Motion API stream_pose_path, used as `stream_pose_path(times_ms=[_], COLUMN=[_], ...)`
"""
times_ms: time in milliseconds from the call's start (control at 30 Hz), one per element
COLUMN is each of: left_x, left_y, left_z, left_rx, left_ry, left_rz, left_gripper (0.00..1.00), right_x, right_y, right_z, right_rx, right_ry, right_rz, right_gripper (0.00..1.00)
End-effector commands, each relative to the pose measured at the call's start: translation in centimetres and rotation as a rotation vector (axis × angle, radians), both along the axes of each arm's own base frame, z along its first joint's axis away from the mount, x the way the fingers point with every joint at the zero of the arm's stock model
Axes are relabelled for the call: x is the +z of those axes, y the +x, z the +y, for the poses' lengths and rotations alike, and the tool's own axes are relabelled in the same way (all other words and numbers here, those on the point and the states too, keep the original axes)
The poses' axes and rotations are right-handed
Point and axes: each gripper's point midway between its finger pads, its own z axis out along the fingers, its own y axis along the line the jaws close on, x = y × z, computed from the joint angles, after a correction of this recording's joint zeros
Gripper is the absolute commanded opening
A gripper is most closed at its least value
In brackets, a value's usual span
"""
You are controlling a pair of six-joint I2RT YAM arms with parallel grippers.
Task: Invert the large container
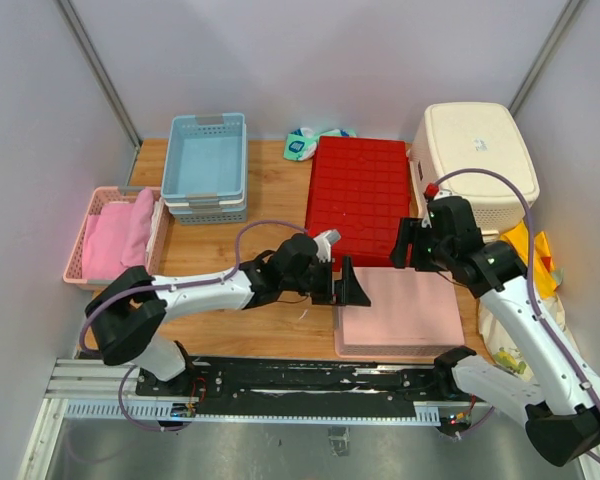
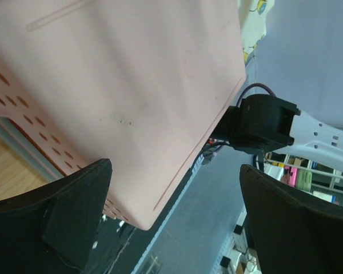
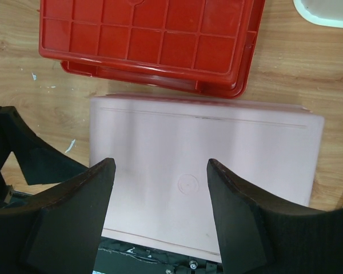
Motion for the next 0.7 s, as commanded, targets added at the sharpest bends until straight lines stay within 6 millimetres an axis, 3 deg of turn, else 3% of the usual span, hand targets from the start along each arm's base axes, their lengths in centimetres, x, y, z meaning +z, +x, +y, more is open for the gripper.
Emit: stream_pose_path(times_ms=[0, 167, 233, 333, 400, 467, 567, 667], left_x=[0.9, 3.2, 5.4, 6.8, 7.0, 7.1, 8.8, 11.5], left_y=[0.1, 0.4, 0.9, 1.6, 2.0, 3.1, 6.1, 9.7], left_z=[-3.0, -4.0, -3.4, -1.4, 0.6, 3.7, 10.1, 17.0], left_rx=[-0.110, -0.165, -0.157, -0.106, -0.061, 0.017, 0.204, 0.407], left_ry=[-0.048, -0.055, -0.042, 0.034, 0.095, 0.166, 0.237, 0.316], left_rz=[-0.071, -0.153, -0.224, -0.281, -0.284, -0.286, -0.312, -0.361], left_gripper=[0.99, 0.99, 0.99, 0.99, 0.99, 0.99, 0.99, 0.99], right_x=[2.0, 3.7, 4.4, 4.7, 4.3, 4.0, 3.6, 2.2], right_y=[0.4, 0.6, 0.6, 0.7, 0.7, 0.8, -0.1, -1.1], right_z=[-1.0, -2.7, -3.5, -3.8, -3.4, -1.6, 3.8, 8.7], right_rx=[-0.045, -0.129, -0.168, -0.170, -0.144, -0.043, 0.202, 0.350], right_ry=[-0.005, -0.030, -0.036, -0.040, -0.036, 0.004, 0.156, 0.155], right_rz=[-0.060, -0.137, -0.178, -0.214, -0.208, -0.203, -0.144, -0.094], right_gripper=[0.67, 0.67, 0.66, 0.65, 0.65, 0.65, 0.65, 0.65])
